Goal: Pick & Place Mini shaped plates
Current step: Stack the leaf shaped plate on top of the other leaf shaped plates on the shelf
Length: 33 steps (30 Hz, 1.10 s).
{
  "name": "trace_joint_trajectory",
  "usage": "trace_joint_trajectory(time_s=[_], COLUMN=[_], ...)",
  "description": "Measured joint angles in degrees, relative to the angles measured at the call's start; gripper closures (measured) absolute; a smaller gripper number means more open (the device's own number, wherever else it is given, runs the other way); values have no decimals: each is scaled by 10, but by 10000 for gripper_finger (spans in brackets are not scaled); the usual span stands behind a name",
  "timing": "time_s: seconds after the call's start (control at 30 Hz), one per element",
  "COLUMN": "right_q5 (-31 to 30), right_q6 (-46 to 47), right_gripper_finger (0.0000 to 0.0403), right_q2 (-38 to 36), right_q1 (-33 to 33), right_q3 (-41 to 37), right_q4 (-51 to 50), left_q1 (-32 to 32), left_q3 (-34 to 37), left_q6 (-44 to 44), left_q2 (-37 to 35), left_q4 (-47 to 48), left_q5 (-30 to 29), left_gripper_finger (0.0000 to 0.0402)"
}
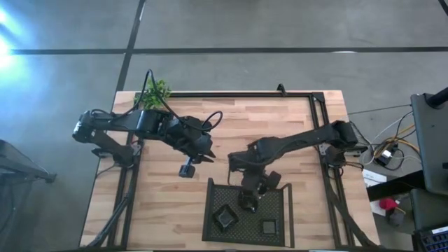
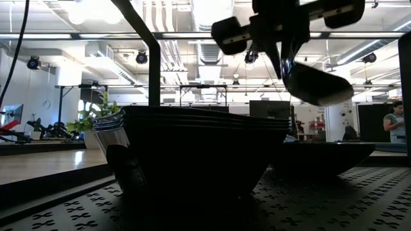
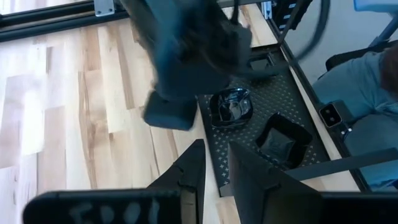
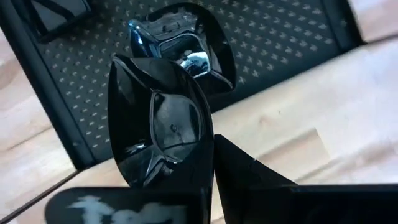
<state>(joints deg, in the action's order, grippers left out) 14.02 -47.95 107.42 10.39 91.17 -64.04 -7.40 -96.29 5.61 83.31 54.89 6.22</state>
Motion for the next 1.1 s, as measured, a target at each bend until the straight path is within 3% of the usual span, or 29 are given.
trace_joint_trajectory(time_s=[0.67, 1.1], right_q5=[0, -2], right_q6=[-80, -88], right_gripper_finger=[395, 394], right_q2=[164, 164], right_q1=[56, 56], right_q3=[186, 182], right_q4=[-86, -67], left_q1=[0, 0], left_q3=[0, 0], left_q6=[-12, -13], left_q2=[0, 0], left_q4=[0, 0], left_q5=[-1, -1], left_gripper_finger=[339, 339])
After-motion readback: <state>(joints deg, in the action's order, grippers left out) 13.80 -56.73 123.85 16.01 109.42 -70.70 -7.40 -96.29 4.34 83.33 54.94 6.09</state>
